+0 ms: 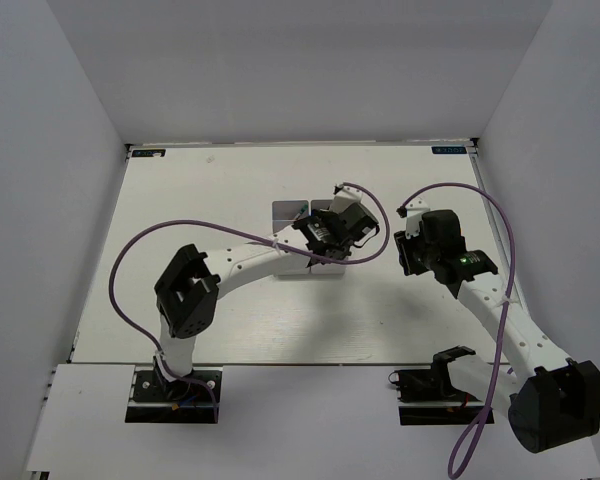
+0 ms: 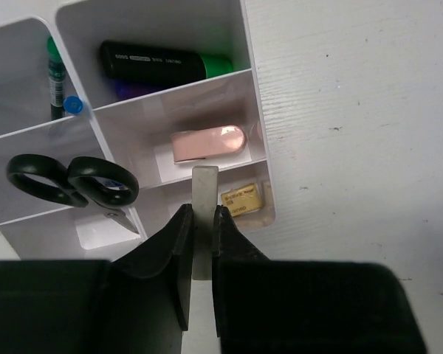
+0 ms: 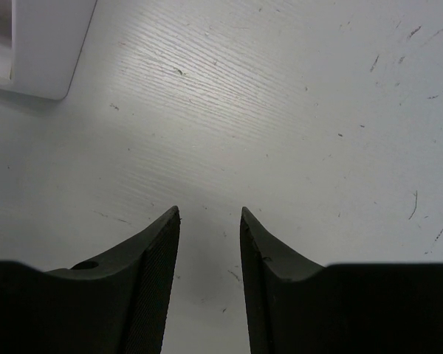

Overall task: Sort the stationery into containers
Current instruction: Place the stationery in the storage box.

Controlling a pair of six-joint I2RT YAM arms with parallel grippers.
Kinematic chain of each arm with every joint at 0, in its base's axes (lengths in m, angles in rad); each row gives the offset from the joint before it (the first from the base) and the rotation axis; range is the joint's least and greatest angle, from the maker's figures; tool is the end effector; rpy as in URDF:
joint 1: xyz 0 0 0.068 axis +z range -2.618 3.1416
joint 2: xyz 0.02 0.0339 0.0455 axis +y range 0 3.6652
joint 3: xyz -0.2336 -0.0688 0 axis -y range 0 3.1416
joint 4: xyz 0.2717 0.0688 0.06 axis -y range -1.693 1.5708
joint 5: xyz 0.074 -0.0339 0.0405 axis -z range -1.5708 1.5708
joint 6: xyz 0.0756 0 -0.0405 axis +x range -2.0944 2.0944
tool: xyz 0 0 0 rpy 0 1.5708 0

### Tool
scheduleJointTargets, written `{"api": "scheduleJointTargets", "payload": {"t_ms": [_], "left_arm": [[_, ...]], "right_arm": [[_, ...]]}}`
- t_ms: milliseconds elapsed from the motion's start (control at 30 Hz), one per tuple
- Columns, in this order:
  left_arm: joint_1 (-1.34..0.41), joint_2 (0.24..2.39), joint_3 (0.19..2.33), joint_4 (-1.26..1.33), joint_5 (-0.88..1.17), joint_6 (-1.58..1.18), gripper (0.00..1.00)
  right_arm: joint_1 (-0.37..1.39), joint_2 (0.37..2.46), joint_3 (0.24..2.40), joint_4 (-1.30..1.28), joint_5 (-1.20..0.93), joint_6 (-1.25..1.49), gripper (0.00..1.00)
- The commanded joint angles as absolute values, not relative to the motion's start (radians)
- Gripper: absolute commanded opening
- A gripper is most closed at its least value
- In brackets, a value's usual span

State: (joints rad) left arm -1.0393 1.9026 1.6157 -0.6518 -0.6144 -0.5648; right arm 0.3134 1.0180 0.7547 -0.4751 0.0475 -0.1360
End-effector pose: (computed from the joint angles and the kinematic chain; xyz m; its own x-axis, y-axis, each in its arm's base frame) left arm 0.2676 -0.3692 0.2055 -0.6300 0.2087 -0.7480 0.2303 0.9701 0.0766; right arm 0.2731 0.0847 0.1989 -0.5972 -0.3359 -0.7284 -0.3588 0.9240 -0.1319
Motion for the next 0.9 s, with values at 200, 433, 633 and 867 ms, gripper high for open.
{"api": "scheduleJointTargets", "payload": {"t_ms": [200, 433, 633, 867], "left_arm": [[-1.014, 1.94, 1.666, -0.68, -0.574, -0.545, 0.13], [-1.003, 1.974, 1.667, -0.675, -0.561, -0.555, 0.25], [-0.993, 1.983, 1.675, -0.676, -0.558, -0.555, 0.44], [-0.991, 1.983, 1.68, -0.687, -0.557, -0.555, 0.47]], "right_arm": [[0.298, 0.999, 0.745, -0.465, 0.028, -0.12, 0.42], [0.291, 0.997, 0.741, -0.466, 0.018, -0.12, 0.44], [0.287, 0.997, 0.736, -0.468, 0.011, -0.12, 0.44], [0.278, 0.991, 0.736, -0.474, 0.009, -0.117, 0.45]]}}
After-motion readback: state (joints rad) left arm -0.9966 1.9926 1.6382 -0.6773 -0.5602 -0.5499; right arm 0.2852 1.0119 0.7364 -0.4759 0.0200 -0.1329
